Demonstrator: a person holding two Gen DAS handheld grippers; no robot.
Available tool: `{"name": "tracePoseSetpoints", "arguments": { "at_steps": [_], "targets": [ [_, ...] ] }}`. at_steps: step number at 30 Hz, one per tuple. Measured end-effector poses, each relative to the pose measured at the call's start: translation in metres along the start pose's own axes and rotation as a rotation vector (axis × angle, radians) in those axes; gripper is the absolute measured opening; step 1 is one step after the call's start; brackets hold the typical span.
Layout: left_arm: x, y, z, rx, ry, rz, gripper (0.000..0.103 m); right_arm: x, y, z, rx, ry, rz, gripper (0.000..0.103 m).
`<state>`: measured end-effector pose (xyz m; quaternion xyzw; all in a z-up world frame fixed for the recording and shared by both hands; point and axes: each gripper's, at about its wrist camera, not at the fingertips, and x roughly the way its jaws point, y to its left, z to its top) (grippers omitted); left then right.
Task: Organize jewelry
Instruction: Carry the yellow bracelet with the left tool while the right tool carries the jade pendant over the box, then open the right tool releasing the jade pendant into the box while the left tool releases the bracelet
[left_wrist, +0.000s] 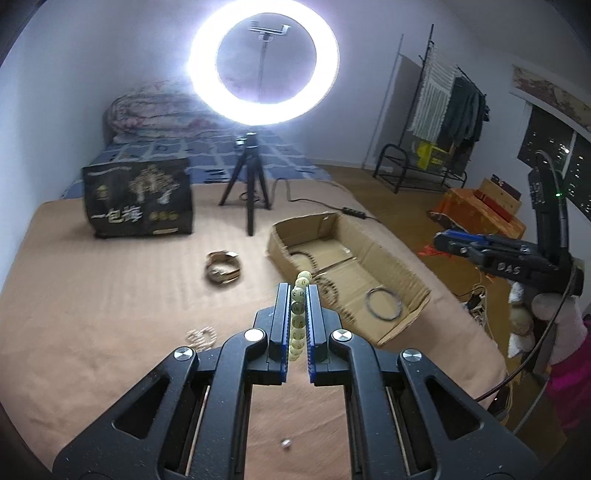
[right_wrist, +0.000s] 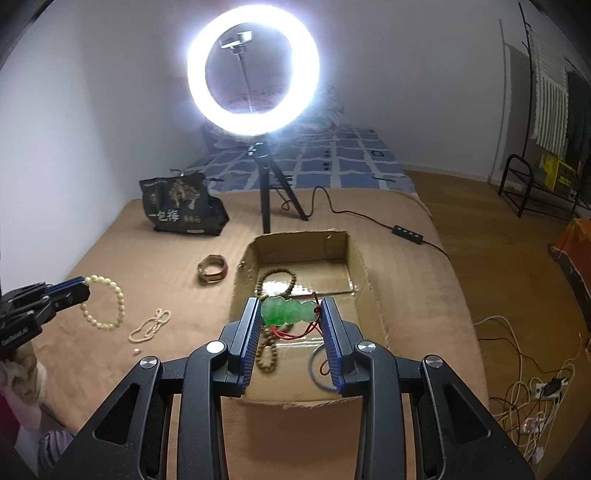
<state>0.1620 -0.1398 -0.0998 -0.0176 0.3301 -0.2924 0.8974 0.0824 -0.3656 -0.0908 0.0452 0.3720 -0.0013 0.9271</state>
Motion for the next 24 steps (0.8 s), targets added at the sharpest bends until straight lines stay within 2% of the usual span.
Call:
{"name": "tracePoseSetpoints", "arguments": {
  "at_steps": [10, 24],
  "targets": [
    [0.048, -0.038, 0.017, 0.009, 0.007, -0.074, 0.005, 0.029, -0.021, 0.006, 0.013, 0.015, -0.005, 0.031],
    [0.097, -0.066, 0.013, 0.014, 0.065, -0.107, 0.005, 0.073, -0.037, 0.009, 0.044, 0.057, 0.008, 0.031]
  ]
}}
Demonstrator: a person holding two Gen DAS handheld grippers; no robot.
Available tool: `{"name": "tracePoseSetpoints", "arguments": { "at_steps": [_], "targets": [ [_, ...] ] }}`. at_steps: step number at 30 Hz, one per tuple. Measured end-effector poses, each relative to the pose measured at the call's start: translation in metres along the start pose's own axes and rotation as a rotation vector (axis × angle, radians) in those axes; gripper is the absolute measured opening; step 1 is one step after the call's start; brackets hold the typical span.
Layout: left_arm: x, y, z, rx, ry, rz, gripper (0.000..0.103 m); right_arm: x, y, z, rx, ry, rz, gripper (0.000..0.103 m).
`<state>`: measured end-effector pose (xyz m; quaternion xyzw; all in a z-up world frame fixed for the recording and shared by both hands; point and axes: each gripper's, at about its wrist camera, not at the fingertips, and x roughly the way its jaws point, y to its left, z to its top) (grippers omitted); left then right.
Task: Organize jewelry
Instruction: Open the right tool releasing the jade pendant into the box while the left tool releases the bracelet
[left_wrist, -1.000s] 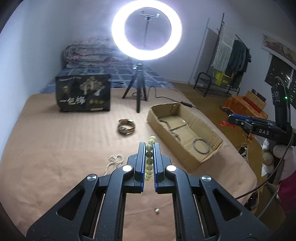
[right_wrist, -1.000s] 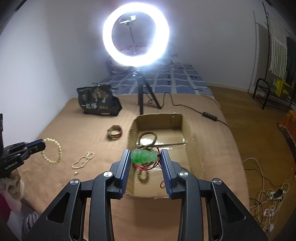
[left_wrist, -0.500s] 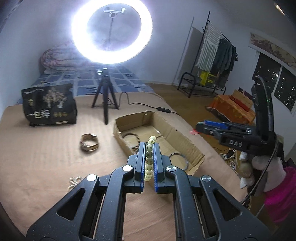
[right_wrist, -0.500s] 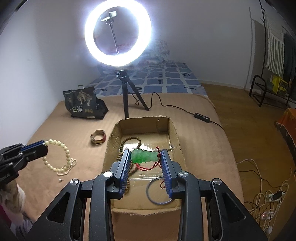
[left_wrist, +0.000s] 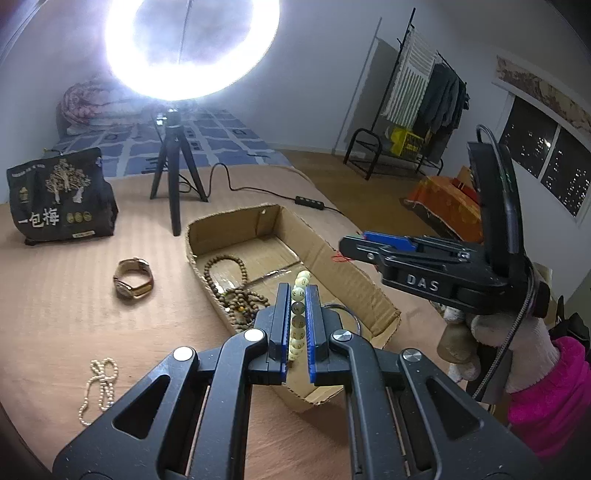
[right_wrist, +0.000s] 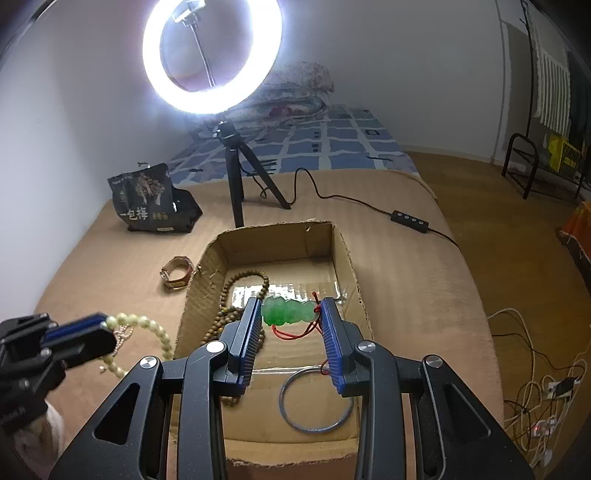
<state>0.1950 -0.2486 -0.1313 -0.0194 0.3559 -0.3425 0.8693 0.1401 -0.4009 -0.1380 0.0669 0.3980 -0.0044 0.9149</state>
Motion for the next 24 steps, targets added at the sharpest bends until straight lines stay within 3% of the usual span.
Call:
{"name": "tracePoseSetpoints", "arguments": {
  "at_steps": [15, 17, 19, 24],
  "targets": [
    [0.016, -0.015, -0.005, 0.045, 0.048, -0.008, 0.005, 0.018, -0.003, -0.003, 0.005, 0.032, -0.018, 0.032],
    [0.017, -0.014, -0.006, 0.045, 0.052, 0.001, 0.005, 0.018, -0.002, -0.003, 0.002, 0.033, -0.029, 0.038],
    [0.017, -0.012, -0.007, 0.04, 0.055, 0.003, 0.005, 0.017, -0.001, -0.004, 0.0, 0.029, -0.039, 0.057],
    [0.011, -0.008, -0.008, 0.034, 0.053, 0.013, 0.005, 0.012, -0.001, -0.004, 0.003, 0.015, -0.046, 0.06]
  ]
}}
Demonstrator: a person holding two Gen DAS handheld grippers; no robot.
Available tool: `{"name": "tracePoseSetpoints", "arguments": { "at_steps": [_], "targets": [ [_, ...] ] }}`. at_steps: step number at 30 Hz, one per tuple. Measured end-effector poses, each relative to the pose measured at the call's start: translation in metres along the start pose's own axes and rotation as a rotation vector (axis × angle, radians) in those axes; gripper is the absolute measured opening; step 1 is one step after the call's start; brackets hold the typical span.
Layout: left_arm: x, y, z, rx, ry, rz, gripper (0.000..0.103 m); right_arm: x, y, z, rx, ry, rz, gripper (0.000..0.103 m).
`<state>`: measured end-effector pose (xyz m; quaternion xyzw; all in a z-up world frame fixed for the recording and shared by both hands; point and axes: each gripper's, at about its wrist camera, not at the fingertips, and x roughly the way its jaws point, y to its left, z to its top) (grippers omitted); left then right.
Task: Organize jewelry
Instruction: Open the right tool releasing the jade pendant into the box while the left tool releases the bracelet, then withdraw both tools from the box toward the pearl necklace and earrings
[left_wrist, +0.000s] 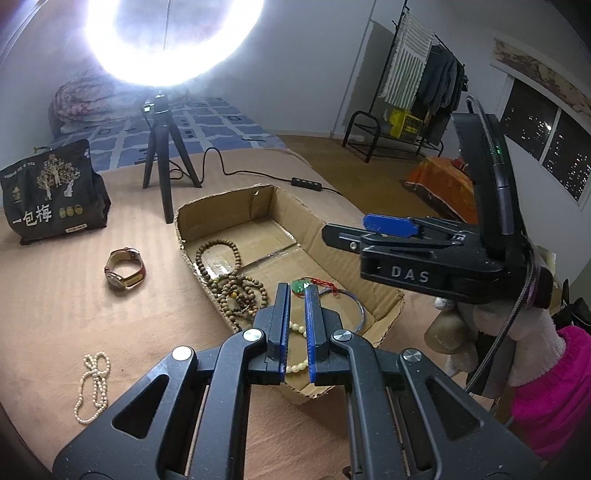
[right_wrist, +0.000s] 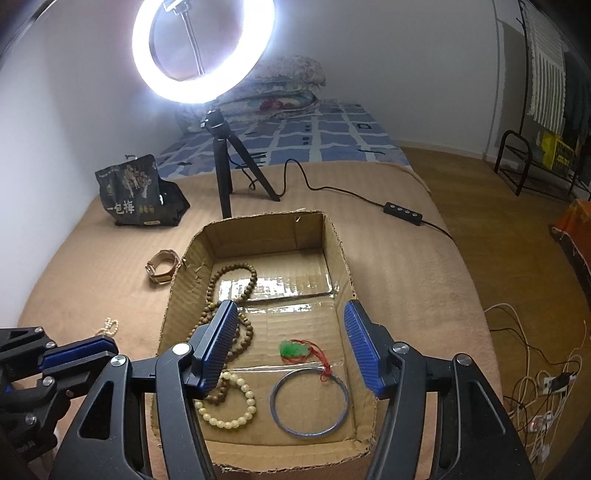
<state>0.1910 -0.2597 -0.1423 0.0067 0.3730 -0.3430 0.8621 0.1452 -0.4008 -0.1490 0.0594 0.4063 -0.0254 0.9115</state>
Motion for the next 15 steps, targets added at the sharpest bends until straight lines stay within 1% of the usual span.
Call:
{"name": "tracePoseSetpoints", "arguments": {
  "at_steps": [8, 15],
  "targets": [
    [-0.013, 0.005, -0.003, 0.002, -0.004, 0.026, 0.005, -0.012, 0.004, 0.0, 0.001, -0.01, -0.008, 0.06],
    [-0.033, 0.015, -0.005, 0.005, -0.007, 0.058, 0.006, -0.033, 0.013, -0.001, -0.003, -0.031, -0.003, 0.06]
  ]
}}
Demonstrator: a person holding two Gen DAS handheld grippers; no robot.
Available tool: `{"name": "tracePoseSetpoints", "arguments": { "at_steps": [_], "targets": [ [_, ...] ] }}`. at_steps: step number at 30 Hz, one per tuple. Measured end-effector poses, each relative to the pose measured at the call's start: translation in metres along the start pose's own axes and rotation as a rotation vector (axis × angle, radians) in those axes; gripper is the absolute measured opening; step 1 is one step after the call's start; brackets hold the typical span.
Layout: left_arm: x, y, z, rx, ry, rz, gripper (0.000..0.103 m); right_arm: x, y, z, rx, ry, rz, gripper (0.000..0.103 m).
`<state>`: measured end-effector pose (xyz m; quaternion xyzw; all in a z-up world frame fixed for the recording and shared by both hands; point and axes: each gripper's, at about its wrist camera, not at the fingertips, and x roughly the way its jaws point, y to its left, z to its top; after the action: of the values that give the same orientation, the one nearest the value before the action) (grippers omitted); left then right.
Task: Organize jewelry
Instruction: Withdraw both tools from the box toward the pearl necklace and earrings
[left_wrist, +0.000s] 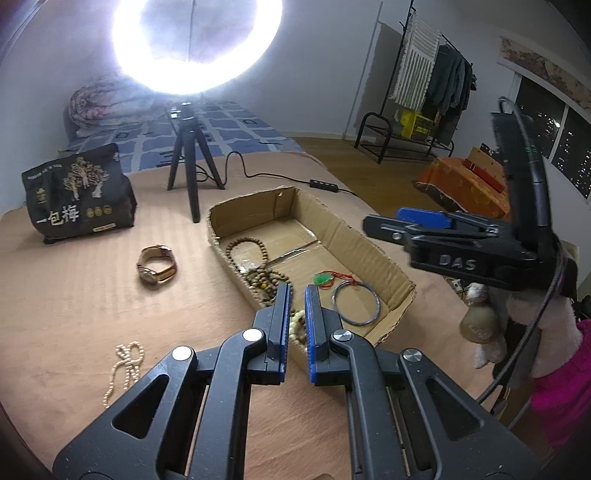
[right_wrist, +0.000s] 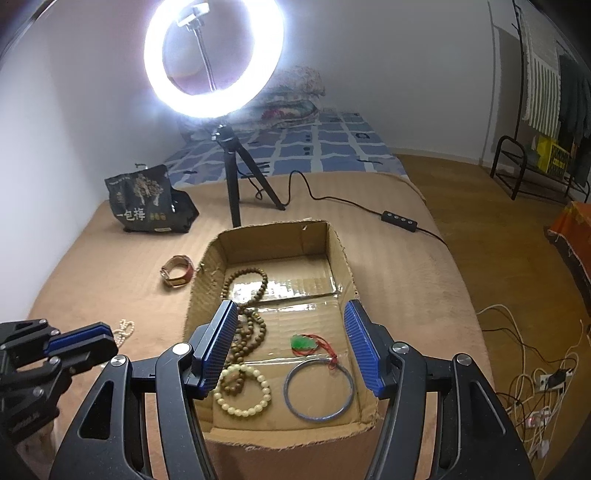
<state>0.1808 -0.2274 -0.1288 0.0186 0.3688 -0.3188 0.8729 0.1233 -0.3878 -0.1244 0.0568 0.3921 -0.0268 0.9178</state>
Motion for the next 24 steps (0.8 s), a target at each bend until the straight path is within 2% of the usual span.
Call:
{"name": "tracePoseSetpoints", "arguments": {
  "at_steps": [2, 3, 4, 11, 17, 24],
  "targets": [
    [-0.007, 0.006, -0.001, -0.004, -0.008, 0.016, 0.015, -0.007, 0.004, -0.001, -0.003, -0.007, 0.006, 0.06],
    [-0.011, 0.01, -0.002, -0.007, -0.014, 0.022, 0.026, -0.01, 0.005, -0.001, -0.004, -0.01, 0.009, 0.06],
    [-0.016, 0.014, -0.002, -0.01, -0.022, 0.027, 0.03, -0.015, 0.008, -0.002, -0.007, -0.013, 0.013, 0.06],
    [-0.039, 0.047, -0.007, -0.005, -0.018, 0.099, 0.03, -0.034, 0.031, -0.01, -0.051, -0.025, 0.038, 0.06],
    [-0.057, 0.09, -0.016, -0.005, 0.006, 0.181, 0.031, -0.048, 0.056, -0.02, -0.102, -0.026, 0.072, 0.06],
    [-0.077, 0.15, -0.028, -0.111, 0.035, 0.224, 0.031, -0.049, 0.088, -0.036, -0.164, -0.002, 0.124, 0.06]
  ]
}}
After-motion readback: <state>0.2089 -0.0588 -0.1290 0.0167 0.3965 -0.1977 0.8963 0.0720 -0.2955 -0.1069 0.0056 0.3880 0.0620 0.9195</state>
